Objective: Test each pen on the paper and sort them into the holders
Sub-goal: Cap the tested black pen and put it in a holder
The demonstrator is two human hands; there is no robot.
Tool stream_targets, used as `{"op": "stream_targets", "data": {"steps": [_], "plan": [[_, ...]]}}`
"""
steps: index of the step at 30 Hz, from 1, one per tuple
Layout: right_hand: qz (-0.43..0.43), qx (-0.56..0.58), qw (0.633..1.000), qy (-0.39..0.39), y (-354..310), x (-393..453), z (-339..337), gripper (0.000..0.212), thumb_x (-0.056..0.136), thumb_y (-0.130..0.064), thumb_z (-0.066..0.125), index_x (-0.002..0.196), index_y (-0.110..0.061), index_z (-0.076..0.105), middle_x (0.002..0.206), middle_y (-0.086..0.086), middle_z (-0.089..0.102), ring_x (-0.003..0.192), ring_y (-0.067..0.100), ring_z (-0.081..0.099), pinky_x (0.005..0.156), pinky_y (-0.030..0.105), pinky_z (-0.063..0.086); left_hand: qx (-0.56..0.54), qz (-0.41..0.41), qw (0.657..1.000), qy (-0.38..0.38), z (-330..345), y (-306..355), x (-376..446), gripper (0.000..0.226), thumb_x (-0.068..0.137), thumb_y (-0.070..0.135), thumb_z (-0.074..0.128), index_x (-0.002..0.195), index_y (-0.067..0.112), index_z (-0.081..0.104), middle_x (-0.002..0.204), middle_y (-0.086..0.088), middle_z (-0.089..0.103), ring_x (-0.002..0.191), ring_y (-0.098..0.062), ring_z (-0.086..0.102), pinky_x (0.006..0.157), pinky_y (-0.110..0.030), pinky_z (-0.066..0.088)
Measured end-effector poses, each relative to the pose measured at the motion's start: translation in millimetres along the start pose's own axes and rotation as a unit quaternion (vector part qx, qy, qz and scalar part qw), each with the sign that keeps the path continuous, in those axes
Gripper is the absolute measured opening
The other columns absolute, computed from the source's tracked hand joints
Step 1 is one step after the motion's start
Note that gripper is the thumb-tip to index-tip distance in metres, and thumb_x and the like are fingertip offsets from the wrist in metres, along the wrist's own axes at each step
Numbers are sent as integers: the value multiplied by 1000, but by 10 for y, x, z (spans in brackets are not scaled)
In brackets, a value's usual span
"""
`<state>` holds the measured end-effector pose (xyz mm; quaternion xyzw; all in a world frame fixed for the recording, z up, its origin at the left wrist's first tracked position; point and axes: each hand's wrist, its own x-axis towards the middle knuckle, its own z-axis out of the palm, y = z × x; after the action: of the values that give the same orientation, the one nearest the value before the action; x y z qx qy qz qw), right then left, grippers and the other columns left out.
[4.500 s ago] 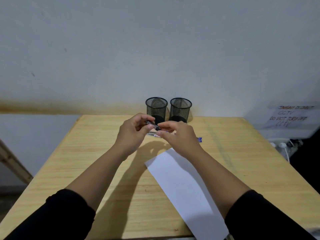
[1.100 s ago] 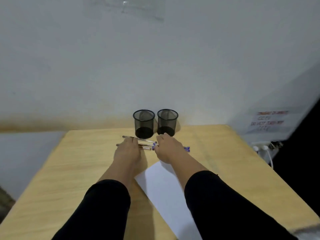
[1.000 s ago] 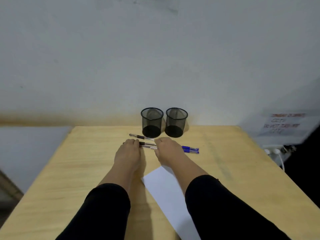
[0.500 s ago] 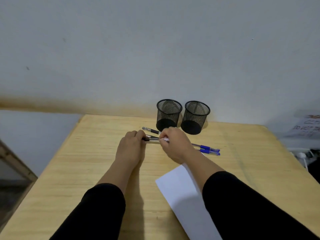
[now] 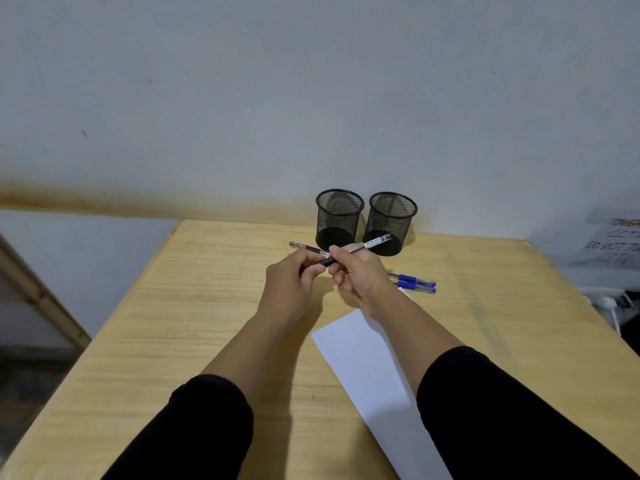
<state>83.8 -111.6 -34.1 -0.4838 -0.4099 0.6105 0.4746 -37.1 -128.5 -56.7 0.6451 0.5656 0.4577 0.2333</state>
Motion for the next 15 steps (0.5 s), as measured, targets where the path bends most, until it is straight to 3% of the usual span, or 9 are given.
{"op": "stream_targets", "data": {"steps": [4, 6, 8, 11, 15], "plan": [[-42, 64, 995, 66, -107, -55, -188, 22, 94, -8, 49, 72, -11, 46, 59, 8, 42, 28, 1, 36, 28, 11, 25, 7, -106, 992, 68, -170, -81, -96, 16, 87, 6, 54, 91, 11, 70, 82, -5, 70, 72, -13, 60, 58, 1, 37], [-55, 64, 991, 101, -202, -53, -421, 23, 93, -8, 50, 71, -12, 45, 58, 7, 42, 29, 2, 35, 27, 12, 22, 61, -130, 988, 64, -340, -230, -161, 16, 88, 9, 53, 91, 10, 69, 90, -6, 72, 84, -17, 61, 69, -8, 38], [-47, 47, 991, 114, -229, -94, -556, 22, 92, -8, 51, 70, -12, 47, 56, 6, 44, 29, 3, 36, 28, 13, 21, 88, -137, 987, 18, -391, -293, -208, 14, 88, 13, 56, 93, 13, 69, 95, -4, 73, 87, -14, 59, 79, -19, 38], [-18, 49, 995, 91, -138, -179, -472, 17, 91, -8, 52, 74, -9, 52, 49, 4, 49, 31, 4, 40, 30, 14, 21, 72, -118, 990, -30, -193, -227, -249, 11, 83, 15, 64, 92, 17, 70, 91, -1, 74, 88, -13, 63, 80, -21, 40], [20, 70, 995, 74, -13, -293, -376, 13, 89, -12, 54, 82, -5, 62, 57, 7, 59, 35, 7, 48, 35, 16, 29, 83, -93, 992, -25, -14, -262, -266, 16, 81, 15, 66, 96, 18, 70, 93, 2, 75, 94, -16, 64, 84, -25, 45]]}}
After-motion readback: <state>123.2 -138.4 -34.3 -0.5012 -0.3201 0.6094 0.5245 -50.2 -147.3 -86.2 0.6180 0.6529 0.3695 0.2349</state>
